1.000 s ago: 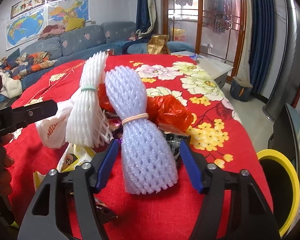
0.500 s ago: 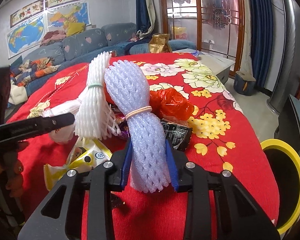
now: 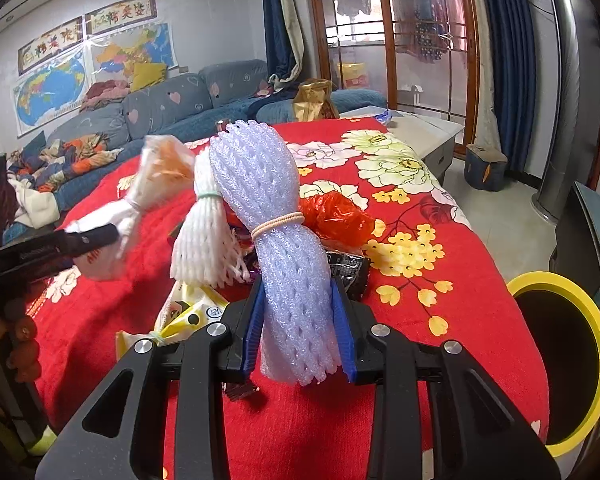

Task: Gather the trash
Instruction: 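Carry the bag and the foam net with both tools over the yellow-rimmed bin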

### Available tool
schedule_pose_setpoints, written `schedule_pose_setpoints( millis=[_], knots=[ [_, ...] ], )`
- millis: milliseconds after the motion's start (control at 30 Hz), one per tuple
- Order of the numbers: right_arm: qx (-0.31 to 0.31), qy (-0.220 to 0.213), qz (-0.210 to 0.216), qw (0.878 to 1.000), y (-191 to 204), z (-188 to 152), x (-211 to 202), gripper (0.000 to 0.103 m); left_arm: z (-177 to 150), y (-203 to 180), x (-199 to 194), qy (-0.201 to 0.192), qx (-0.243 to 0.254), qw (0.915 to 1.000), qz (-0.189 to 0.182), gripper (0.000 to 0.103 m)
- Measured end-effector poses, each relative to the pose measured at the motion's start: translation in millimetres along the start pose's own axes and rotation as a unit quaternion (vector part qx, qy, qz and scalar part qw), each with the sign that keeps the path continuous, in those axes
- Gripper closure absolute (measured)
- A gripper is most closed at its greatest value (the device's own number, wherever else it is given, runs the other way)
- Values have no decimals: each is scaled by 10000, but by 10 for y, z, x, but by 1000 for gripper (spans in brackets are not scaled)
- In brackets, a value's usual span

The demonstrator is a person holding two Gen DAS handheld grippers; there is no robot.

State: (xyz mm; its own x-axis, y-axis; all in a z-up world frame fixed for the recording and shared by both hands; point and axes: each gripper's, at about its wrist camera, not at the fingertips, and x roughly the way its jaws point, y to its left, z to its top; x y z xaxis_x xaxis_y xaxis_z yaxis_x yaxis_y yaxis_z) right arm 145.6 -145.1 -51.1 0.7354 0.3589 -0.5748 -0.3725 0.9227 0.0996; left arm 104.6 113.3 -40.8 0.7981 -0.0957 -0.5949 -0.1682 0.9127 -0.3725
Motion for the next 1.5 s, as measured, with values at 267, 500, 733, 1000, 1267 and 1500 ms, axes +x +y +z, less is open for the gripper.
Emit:
schedule_pose_setpoints(
  millis=[267, 500, 733, 1000, 1267, 1500],
  knots=[
    [79, -135, -6, 9999, -26, 27, -141, 73, 122, -50, -344, -404, 79, 9991, -51, 67],
    [188, -273, -89, 9994, -128, 55, -277, 73, 86, -351, -422, -433, 393, 9978, -326, 67],
    [372, -383, -268, 9982, -342, 83, -437, 73, -17, -640, -378, -296, 674, 9957, -559, 67],
    [636, -445, -515, 9957, -664, 72, -577, 73, -137, -920, -321, -182, 979, 9925, -713, 67],
    [923, -502, -733, 9918, -984, 33, -695, 73, -260, -1228, -246, -45, 1287, 9878, -877, 67],
    [1161, -563, -958, 9870, -1256, -38, -785, 73, -358, -1423, -160, 82, 1526, 9830, -1015, 67]
  ],
)
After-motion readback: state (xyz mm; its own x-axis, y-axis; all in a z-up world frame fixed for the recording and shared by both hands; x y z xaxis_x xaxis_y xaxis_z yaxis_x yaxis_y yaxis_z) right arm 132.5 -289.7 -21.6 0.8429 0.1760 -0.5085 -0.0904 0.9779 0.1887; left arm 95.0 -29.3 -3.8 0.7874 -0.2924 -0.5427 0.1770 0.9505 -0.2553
